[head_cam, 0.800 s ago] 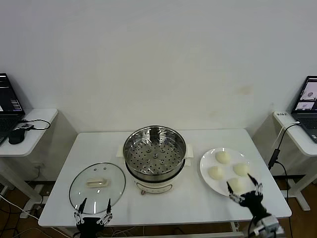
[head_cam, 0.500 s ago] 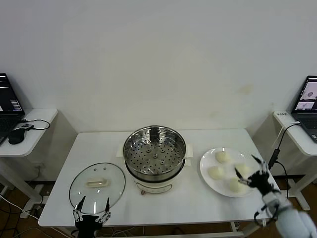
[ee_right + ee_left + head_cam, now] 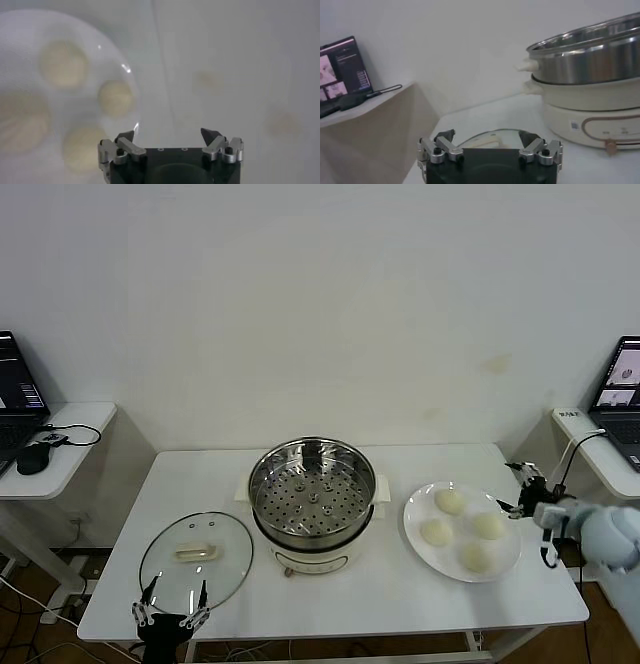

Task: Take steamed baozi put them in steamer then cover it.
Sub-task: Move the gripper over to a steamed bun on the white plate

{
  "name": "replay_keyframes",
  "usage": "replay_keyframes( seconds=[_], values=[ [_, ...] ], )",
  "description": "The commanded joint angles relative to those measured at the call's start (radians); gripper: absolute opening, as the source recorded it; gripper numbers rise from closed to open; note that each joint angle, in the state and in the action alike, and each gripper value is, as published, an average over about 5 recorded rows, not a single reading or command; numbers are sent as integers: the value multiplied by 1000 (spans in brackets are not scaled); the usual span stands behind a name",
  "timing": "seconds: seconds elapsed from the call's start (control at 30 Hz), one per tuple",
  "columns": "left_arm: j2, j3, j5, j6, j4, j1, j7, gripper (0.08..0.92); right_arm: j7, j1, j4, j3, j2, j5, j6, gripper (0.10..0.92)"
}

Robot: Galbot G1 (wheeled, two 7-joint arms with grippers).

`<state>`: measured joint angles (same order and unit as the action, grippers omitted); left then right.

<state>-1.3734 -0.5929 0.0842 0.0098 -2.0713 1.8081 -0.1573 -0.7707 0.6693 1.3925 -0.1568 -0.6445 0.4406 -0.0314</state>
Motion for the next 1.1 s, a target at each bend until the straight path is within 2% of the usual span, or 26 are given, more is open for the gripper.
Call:
replay_keyframes(
  seconds=[0.03, 0.37, 0.63, 1.1],
  values=[
    [5, -25, 10, 15, 6, -3, 1, 823, -205, -370, -179, 358, 47, -20, -22, 823],
    [11, -39, 10, 18, 14, -7, 1, 823, -312, -621, -384, 672, -135, -149, -32, 823],
    [15, -53, 6, 22, 17, -13, 2, 823, -307, -634, -516, 694, -241, -91, -43, 823],
    [17, -65, -1, 21, 25, -18, 2, 823, -289, -593, -593, 646, -300, -1, -31, 815]
  ],
)
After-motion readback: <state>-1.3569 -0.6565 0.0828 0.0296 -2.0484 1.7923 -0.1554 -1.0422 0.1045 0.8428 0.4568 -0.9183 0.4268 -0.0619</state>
